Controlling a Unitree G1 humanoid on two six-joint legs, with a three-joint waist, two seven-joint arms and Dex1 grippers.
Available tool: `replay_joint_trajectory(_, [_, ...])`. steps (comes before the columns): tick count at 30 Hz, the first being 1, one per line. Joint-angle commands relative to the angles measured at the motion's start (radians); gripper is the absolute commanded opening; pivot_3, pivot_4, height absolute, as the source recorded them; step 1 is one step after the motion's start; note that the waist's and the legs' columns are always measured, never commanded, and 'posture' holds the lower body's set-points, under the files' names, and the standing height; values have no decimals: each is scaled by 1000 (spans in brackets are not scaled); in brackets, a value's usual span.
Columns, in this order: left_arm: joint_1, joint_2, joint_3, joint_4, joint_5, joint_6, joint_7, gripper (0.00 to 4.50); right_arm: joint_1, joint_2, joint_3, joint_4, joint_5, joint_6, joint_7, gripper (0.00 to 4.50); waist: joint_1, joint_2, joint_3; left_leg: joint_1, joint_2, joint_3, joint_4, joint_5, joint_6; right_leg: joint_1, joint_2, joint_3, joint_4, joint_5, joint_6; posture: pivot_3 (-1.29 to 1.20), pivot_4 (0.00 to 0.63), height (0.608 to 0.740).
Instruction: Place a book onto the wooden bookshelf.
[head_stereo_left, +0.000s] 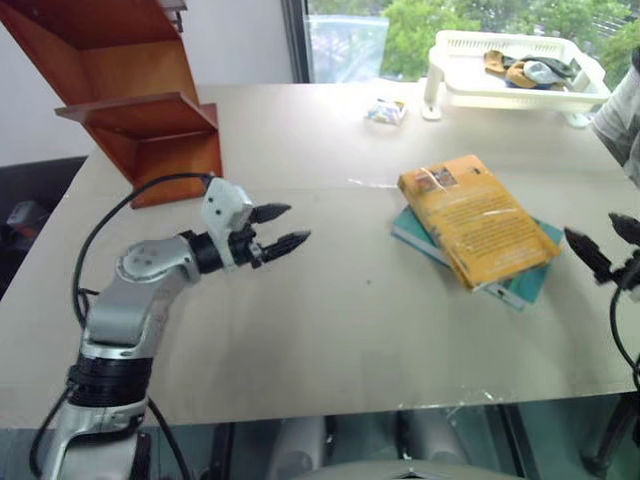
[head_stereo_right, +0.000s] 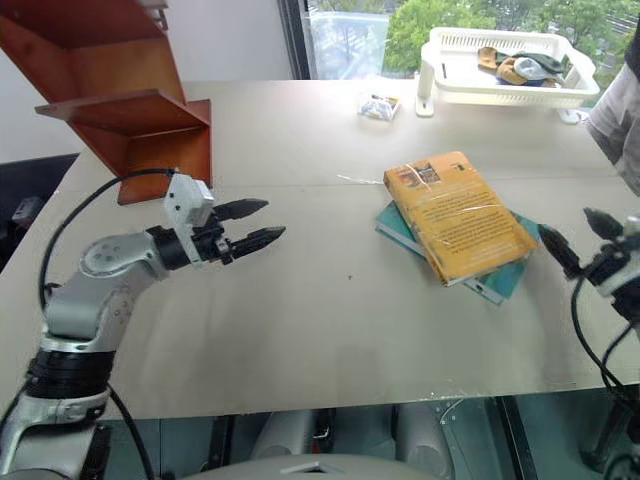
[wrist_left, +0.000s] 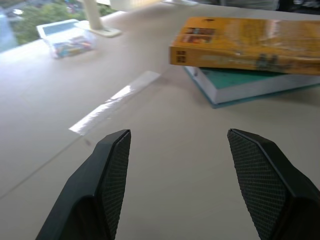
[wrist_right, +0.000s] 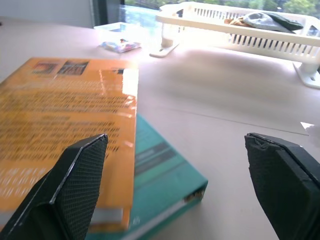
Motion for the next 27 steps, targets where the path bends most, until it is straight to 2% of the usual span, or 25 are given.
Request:
replay_joint_trajectory(1, [-11,68,48,-87,-92,70,-67,3243,-52,-16,13,-10,-10,30,-30,4500,-3,1,0,0,0,0,0,0,0,0,0,0,0,0,0,0,150,740])
replay_joint_trajectory(6, [48,116,74,-150,-141,111,-105,3243,-67,-70,6,33,-18,51,21,4500,-3,1,0,0,0,1,0,0,0,0,-1,1,-1,0,1,0,150,740])
replay_joint_trajectory(10, [94,134,104,-166,-148,106,-108,3243,-126,-82,11,40,45,126,49,4500,-10,1,0,0,0,1,0,0,0,0,0,1,0,0,1,0,150,740])
replay_joint_trajectory(15, [89,151,104,-147,-133,94,-117,3243,-214,-52,119,89,18,208,48,4500,-13,1,0,1,2,1,0,0,0,0,1,2,1,0,1,0,150,740])
replay_joint_trajectory(21, [73,161,94,-135,-124,87,-119,3243,-414,-3,241,294,-71,230,42,4500,-11,1,0,-1,-1,2,0,0,0,-2,1,3,1,0,1,0,150,740])
replay_joint_trajectory(27, [106,162,116,-161,-124,92,-95,3243,-499,-18,391,394,-223,299,21,4500,-11,0,0,-2,-1,3,-1,0,0,-4,1,3,1,0,1,0,150,740])
